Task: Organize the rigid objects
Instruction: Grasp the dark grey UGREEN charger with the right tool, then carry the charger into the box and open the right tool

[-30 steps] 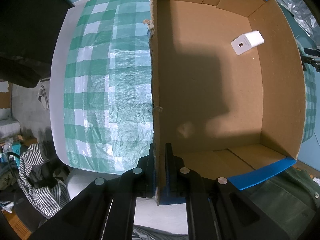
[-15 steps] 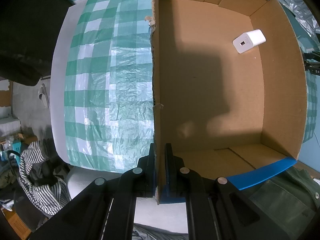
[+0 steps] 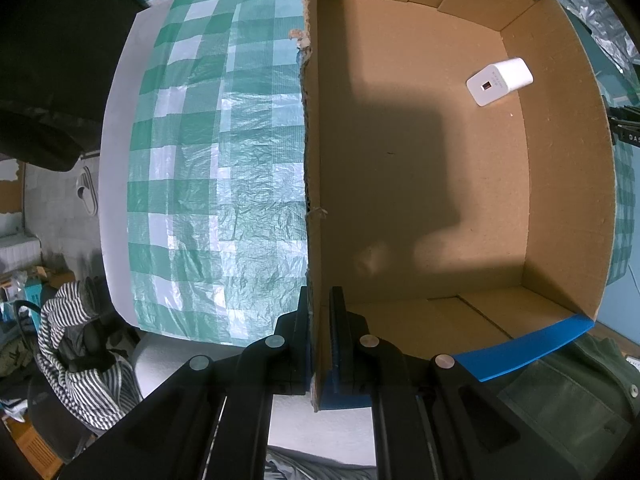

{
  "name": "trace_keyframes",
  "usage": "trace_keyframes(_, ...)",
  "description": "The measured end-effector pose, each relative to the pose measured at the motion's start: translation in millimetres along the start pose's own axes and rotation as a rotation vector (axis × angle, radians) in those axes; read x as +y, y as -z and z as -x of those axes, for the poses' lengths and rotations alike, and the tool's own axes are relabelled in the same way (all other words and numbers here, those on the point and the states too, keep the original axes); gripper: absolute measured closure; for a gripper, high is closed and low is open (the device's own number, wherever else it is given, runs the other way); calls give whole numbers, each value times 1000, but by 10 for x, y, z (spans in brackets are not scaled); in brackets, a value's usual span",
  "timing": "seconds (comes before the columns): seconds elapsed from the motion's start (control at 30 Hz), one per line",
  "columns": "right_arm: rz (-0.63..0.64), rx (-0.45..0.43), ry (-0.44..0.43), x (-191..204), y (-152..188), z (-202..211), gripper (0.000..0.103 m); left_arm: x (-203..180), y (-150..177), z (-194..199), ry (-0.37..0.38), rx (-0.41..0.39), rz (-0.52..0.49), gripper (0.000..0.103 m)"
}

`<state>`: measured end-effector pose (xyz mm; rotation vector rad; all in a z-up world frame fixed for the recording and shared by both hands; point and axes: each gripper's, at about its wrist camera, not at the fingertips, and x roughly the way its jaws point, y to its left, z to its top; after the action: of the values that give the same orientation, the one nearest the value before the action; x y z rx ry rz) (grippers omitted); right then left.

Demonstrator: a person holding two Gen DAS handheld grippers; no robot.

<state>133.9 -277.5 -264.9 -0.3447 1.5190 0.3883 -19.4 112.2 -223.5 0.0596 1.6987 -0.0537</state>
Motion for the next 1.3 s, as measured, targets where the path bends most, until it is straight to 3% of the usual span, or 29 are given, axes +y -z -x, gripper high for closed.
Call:
trace_keyframes(0.27,-43,0,-28,-72,27,88,61,-2,14,-21,-2,6,-4,96)
trace_keyframes(0.77,4,-26,-21,163,-10,545,61,-31,7,-16,-4,3,-14,96)
trace_keyframes(1.3,107,-111,-66,873,-405,1260,61,-48,6,-19,-6,9,-26,96)
